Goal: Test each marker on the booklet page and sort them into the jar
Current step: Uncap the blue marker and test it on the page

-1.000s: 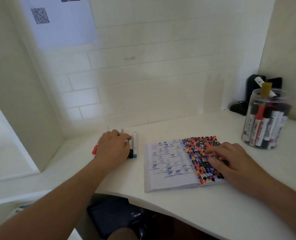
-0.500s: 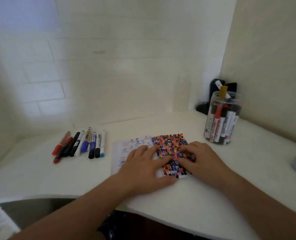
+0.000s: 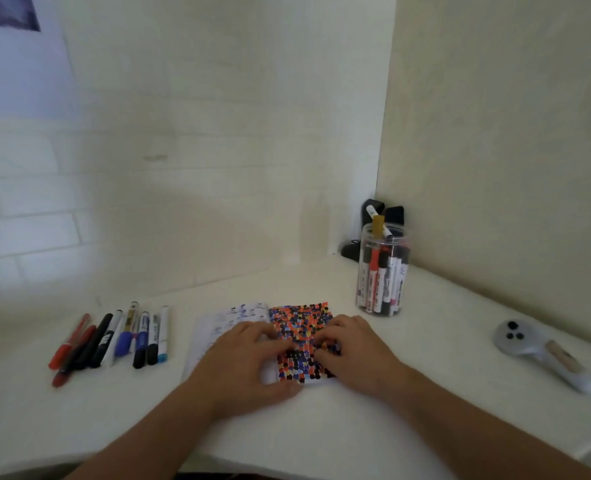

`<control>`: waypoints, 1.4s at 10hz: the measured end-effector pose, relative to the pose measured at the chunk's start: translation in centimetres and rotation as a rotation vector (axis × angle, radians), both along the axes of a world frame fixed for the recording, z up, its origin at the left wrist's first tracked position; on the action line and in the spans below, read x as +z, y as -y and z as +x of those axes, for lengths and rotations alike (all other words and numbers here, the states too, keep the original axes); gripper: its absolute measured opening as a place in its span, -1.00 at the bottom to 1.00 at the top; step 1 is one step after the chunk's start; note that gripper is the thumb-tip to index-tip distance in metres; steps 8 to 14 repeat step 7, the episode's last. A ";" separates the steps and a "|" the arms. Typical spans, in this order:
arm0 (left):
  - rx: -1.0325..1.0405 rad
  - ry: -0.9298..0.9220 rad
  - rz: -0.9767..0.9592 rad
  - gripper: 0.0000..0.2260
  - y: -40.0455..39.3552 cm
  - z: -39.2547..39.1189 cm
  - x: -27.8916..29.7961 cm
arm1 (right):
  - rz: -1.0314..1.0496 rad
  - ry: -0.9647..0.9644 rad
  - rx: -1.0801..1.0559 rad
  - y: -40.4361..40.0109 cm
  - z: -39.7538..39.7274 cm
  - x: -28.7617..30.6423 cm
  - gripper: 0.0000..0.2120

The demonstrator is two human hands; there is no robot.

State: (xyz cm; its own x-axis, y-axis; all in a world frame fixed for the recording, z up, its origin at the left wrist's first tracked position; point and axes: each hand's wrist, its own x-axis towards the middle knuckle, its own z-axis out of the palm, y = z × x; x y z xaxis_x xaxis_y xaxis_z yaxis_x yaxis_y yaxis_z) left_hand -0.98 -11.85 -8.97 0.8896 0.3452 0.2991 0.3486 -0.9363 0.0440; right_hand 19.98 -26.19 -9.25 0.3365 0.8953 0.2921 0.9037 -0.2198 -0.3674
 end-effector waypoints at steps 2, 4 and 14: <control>0.061 0.083 0.076 -0.24 0.7 -0.6 0.0 | 0.010 0.034 -0.027 0.7 -1.2 0.0 -0.69; 0.145 0.003 0.076 -0.35 2.7 -1.4 -0.2 | -0.028 0.052 0.006 2.1 -2.5 0.0 -0.62; -0.102 0.380 -0.012 -0.79 7.7 -6.3 -4.1 | -0.003 -0.060 0.054 7.3 -3.9 -0.2 -0.59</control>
